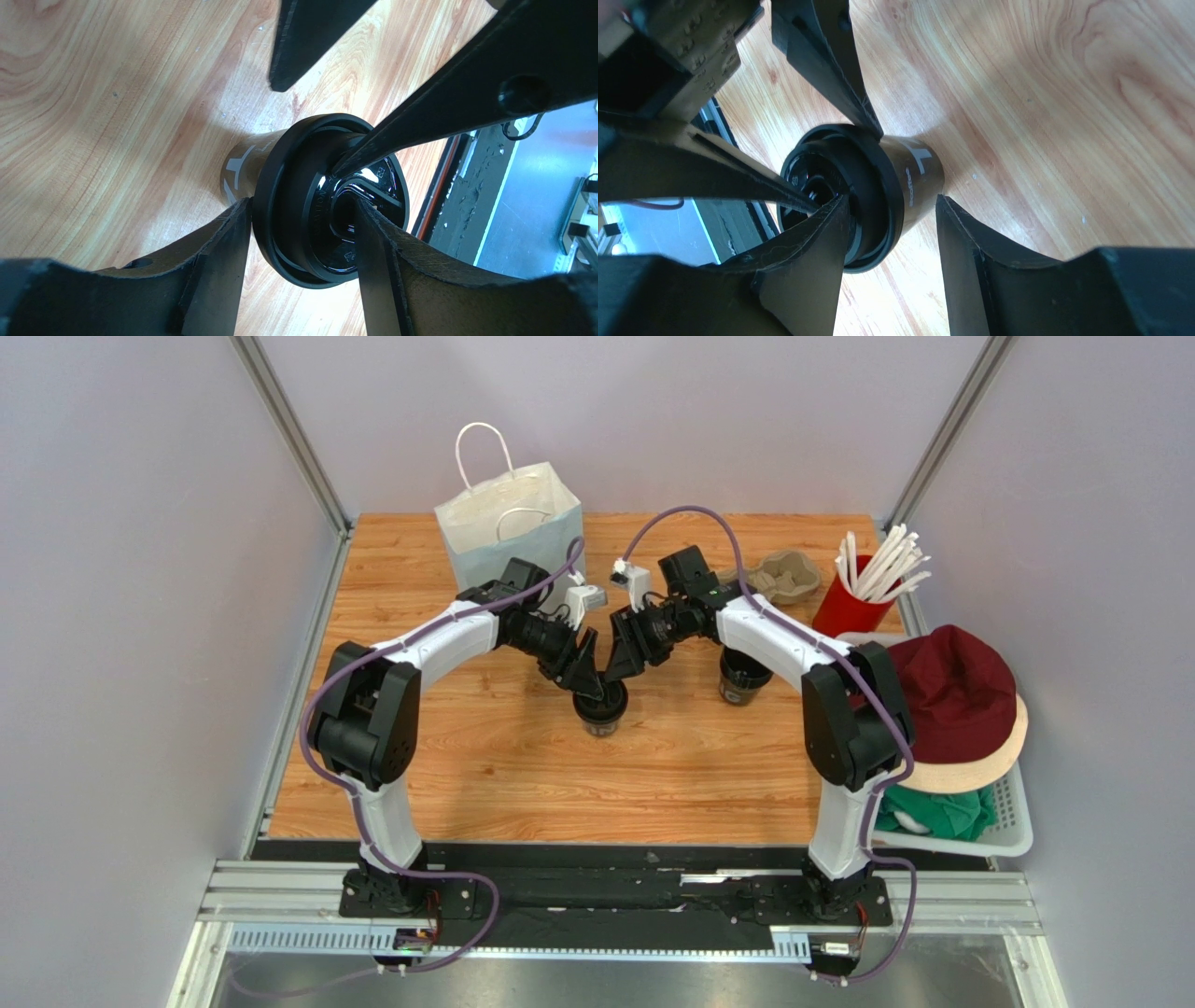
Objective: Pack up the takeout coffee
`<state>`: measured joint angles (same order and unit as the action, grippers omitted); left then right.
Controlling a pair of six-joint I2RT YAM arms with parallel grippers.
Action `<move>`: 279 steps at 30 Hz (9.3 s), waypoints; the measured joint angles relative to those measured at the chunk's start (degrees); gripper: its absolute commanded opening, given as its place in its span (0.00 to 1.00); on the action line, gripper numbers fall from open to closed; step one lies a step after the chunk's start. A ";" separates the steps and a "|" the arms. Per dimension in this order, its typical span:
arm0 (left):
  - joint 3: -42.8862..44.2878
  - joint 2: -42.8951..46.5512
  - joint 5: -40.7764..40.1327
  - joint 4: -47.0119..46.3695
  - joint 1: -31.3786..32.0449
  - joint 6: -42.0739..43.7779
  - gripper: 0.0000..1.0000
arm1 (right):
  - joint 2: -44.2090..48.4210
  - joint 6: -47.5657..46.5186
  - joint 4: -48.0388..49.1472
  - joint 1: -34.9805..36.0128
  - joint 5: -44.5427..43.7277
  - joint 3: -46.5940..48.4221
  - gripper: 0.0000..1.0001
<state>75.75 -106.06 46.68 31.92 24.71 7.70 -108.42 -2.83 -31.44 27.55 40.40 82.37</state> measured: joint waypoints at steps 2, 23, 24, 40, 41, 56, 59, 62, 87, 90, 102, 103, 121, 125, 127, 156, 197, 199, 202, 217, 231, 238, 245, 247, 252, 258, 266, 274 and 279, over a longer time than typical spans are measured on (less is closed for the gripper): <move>0.00 0.00 0.02 0.00 0.00 0.00 0.61 | -0.72 0.28 0.11 -0.09 0.66 0.74 0.52; -0.07 0.00 0.22 -0.09 0.00 0.00 0.62 | -5.20 7.54 4.26 -3.98 11.08 2.45 0.52; -0.07 0.00 0.22 -0.09 0.00 0.00 0.62 | -5.35 7.52 4.26 -3.98 10.97 2.47 0.52; -0.28 0.00 0.55 -0.42 -0.02 0.00 0.62 | -7.91 6.21 2.93 -3.37 9.99 3.82 0.51; -0.28 0.00 0.57 -0.39 -0.04 0.00 0.62 | -7.91 6.01 2.93 -3.28 9.86 3.85 0.51; -0.28 0.02 0.15 -0.26 -0.11 0.00 0.61 | -3.23 -0.07 2.49 0.42 -2.69 2.36 0.51; -0.28 0.04 0.00 -0.28 -0.11 -0.02 0.61 | -2.36 -0.83 2.64 1.11 -5.05 1.88 0.51; -0.28 0.15 -0.22 -0.26 -0.11 0.00 0.61 | -1.81 -1.62 2.89 1.64 -6.73 1.53 0.51; -0.68 0.87 -0.90 0.79 -0.11 1.92 0.61 | 2.38 -5.75 6.43 4.94 -14.34 -2.82 0.56; -0.79 1.03 -0.90 0.94 -0.11 1.92 0.61 | 2.82 -6.32 5.77 4.94 -14.36 -2.75 0.61; -1.29 1.46 -0.72 1.42 -0.07 1.79 0.63 | 3.85 -7.41 -7.04 1.57 -10.10 2.78 0.75; -1.31 1.51 -0.81 1.40 -0.07 1.79 0.63 | 4.37 -7.30 -7.76 1.09 -9.22 2.78 0.75; 4.79 0.20 -5.86 9.35 -0.04 3.82 0.71 | 7.58 -7.19 -11.21 -0.20 0.70 0.04 0.76; 5.09 0.20 -6.12 9.90 -0.04 4.11 0.72 | 7.56 -6.97 -11.13 0.13 0.68 -0.33 0.76; 5.14 0.20 -6.08 10.12 -0.04 4.22 0.72 | 7.48 -6.67 -11.08 0.28 0.68 -0.35 0.76; 5.38 -0.24 -5.05 10.91 -0.07 4.81 0.72 | -2.93 -2.95 -10.12 -5.42 10.62 4.09 0.54; 1.20 0.33 -1.14 6.38 -0.39 3.43 0.54 | -10.95 -3.19 -12.83 -3.08 12.13 10.78 0.41; 1.20 0.33 -1.31 6.38 -0.37 3.17 0.52 | -11.13 -3.19 -12.83 -2.99 12.04 10.82 0.41; 1.20 0.33 -1.51 6.34 -0.37 3.04 0.51 | -11.30 -3.19 -12.87 -2.82 11.69 10.82 0.40; 0.17 1.07 -2.21 5.92 -0.50 2.71 0.47 | -9.84 -3.69 -13.29 -0.04 3.89 11.04 0.41; -0.48 1.70 -2.21 5.49 -0.48 2.67 0.48 | -8.02 -7.76 -17.22 1.07 -2.43 13.84 0.64; 0.61 1.55 -2.60 6.45 -0.42 2.78 0.57 | -1.97 -9.84 -19.63 0.92 -0.02 14.01 0.67; 3.50 0.76 -4.57 9.55 -0.33 3.69 0.71 | 4.70 -12.81 -19.85 0.92 2.19 11.52 0.69; 4.15 0.72 -5.29 10.51 -0.33 4.20 0.73 | 5.84 -13.81 -19.82 0.92 2.16 10.23 0.69; 6.21 0.72 -5.73 12.44 -0.35 4.92 0.78 | 8.52 -16.41 -19.71 1.33 1.46 6.45 0.71; 8.07 1.73 -3.34 13.66 -0.66 5.22 0.81 | 12.33 -18.75 -18.08 2.99 -0.63 2.14 0.73; 7.17 9.01 -0.46 14.12 -5.57 5.11 0.80 | 16.31 -22.23 -13.55 11.72 -7.82 -3.34 0.71; -3.67 10.71 -1.90 10.80 -11.34 4.57 0.79 | 15.98 -23.67 -9.11 18.62 -15.06 -4.31 0.62; -5.35 7.23 -1.99 9.86 -10.91 4.11 0.78 | 14.49 -23.98 -6.54 19.71 -18.08 -4.33 0.55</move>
<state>70.39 -98.83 44.69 41.78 13.80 11.81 -93.93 -26.81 -37.98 47.27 22.33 78.04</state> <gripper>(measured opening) 0.787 0.584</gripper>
